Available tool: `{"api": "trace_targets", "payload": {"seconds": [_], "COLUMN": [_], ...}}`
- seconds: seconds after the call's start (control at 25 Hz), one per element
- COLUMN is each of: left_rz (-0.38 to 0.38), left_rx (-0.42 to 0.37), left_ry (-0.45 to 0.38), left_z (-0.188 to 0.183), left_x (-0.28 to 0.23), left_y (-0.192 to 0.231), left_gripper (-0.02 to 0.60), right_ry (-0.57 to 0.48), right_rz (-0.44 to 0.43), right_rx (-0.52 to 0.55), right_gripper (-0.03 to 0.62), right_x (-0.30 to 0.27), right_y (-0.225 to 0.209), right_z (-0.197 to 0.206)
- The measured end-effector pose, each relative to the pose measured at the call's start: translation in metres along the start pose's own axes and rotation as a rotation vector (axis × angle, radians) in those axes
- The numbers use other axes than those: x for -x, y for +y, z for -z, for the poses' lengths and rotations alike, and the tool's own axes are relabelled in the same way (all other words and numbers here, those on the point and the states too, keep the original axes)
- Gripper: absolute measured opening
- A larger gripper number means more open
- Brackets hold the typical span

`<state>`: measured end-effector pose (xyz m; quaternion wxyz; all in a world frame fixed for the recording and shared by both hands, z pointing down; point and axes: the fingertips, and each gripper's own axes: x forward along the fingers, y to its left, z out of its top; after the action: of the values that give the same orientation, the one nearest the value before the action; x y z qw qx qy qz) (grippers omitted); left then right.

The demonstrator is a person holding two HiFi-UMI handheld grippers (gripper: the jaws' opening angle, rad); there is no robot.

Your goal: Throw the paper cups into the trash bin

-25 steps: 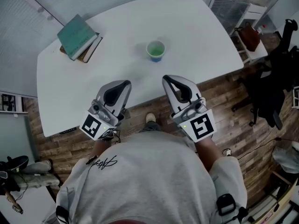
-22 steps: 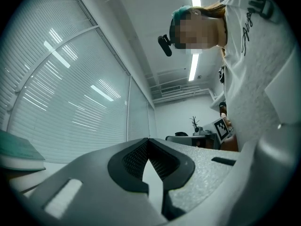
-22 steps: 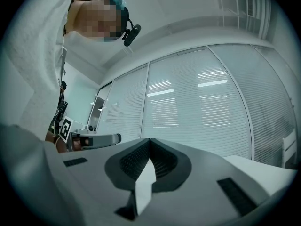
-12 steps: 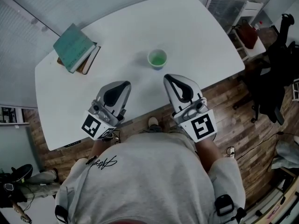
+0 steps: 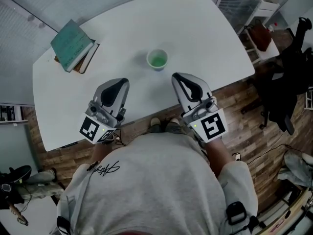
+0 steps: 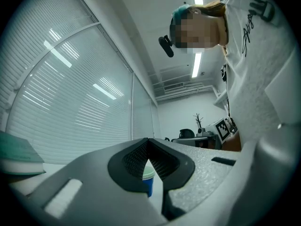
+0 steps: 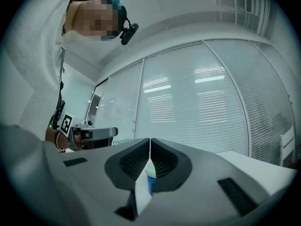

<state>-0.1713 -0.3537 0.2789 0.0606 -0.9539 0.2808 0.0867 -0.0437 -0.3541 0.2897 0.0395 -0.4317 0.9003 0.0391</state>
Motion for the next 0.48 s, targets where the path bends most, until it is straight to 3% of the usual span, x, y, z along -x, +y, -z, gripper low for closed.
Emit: {"api": "trace_targets", "payload": {"seconds": [0.28, 0.48], "left_rz": [-0.047, -0.078], "left_rx": [-0.01, -0.001], "left_ry": [0.008, 0.021], "left_z": [0.006, 0.009], "left_x": [0.002, 0.011], "left_y": [0.002, -0.002], "left_gripper": [-0.006, -0.006], "right_ry": [0.056, 0.157], "right_rz": [-0.058, -0.108], "right_rx": [-0.019, -0.048], "right_gripper": [0.014, 0.128], "right_x": [-0.01, -0.011], "right_y": [-0.002, 0.004], "right_z": [0.021, 0.042]}}
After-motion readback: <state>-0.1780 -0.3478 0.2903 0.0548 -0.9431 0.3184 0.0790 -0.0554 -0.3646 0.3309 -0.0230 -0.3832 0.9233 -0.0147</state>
